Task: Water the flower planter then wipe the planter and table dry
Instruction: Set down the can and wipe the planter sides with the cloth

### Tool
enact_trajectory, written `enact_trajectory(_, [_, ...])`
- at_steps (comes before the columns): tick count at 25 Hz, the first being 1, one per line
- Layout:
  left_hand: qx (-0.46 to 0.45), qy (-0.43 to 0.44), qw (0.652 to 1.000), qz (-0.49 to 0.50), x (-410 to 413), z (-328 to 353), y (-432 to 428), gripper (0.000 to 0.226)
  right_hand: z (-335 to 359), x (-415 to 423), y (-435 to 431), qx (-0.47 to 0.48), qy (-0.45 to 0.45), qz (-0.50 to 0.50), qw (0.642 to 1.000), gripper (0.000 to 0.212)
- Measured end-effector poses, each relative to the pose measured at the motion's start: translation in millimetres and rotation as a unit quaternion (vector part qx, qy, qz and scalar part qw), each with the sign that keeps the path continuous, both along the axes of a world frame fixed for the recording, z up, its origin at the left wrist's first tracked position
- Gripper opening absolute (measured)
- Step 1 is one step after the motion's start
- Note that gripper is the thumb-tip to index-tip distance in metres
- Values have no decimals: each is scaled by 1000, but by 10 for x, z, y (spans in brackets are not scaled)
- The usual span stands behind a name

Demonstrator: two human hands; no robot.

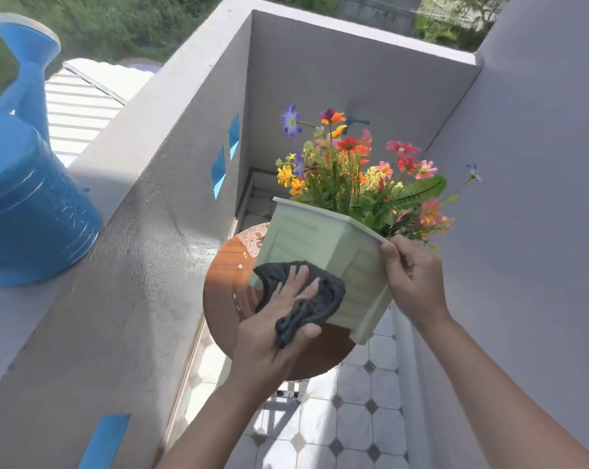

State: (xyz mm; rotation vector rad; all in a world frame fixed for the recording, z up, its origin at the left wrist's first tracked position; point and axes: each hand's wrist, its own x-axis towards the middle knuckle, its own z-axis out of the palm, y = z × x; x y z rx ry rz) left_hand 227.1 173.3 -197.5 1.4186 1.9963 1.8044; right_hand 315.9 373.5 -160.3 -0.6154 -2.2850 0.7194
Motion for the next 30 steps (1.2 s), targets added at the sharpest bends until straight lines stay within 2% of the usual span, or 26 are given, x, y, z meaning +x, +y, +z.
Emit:
enact_trajectory(2, [-14, -60, 997, 50, -143, 131, 180, 63, -9, 17, 0, 5, 3, 10, 1000, 39])
enact_trajectory(4, [-67, -87, 989, 104, -350, 214, 365, 67, -7, 25, -6, 5, 2, 17, 1000, 38])
enact_trajectory(6, [-146, -118, 966, 180, -533, 99, 469, 60, 3, 32, -31, 5, 6, 19, 1000, 41])
enact_trajectory(8, [-201, -156, 935, 248, -631, -73, 438, 72, 11, 20, -73, 10, 9, 27, 1000, 44])
enact_trajectory(10, [-184, -164, 929, 277, -602, -196, 323, 81, 12, -13, -107, 22, 6, 33, 999, 46])
enact_trajectory(11, [-144, -171, 937, 268, -522, -194, 270, 76, 4, -33, -110, 28, 7, 35, 999, 47])
enact_trajectory(13, [-53, -165, 968, 178, -297, -58, 165, 73, -3, -69, -93, 29, 8, 28, 999, 45])
enact_trajectory(15, [-13, -90, 993, 78, -113, 137, 118, 84, 4, -77, -65, 24, 5, 20, 999, 43])
enact_trajectory(16, [-12, -37, 997, 62, -83, 165, 137, 81, 13, -74, -50, 21, 5, 23, 1000, 45])
enact_trajectory(18, [-31, -4, 991, 127, -162, 172, 238, 73, 29, -70, -39, 16, 6, 40, 999, 46])
enact_trajectory(20, [-91, -66, 967, 227, -270, 241, 372, 75, 42, -71, -45, 21, 11, 58, 998, 43])
enact_trajectory(21, [-129, -92, 954, 254, -310, 227, 432, 69, 40, -71, -36, 23, 14, 59, 998, 42])
enact_trajectory(23, [-129, -122, 947, 266, -375, 162, 531, 54, 22, -63, -3, 15, 18, 52, 998, 45])
enact_trajectory(26, [-92, -173, 935, 297, -550, 138, 679, 53, 2, -59, 28, 12, 28, 62, 998, 41])
enact_trajectory(28, [-147, -229, 903, 331, -690, 159, 754, 57, 2, -62, 14, 19, 29, 74, 997, 38])
enact_trajectory(30, [-193, -325, 873, 310, -892, 159, 796, 61, -10, -53, 16, 18, 33, 80, 996, 38])
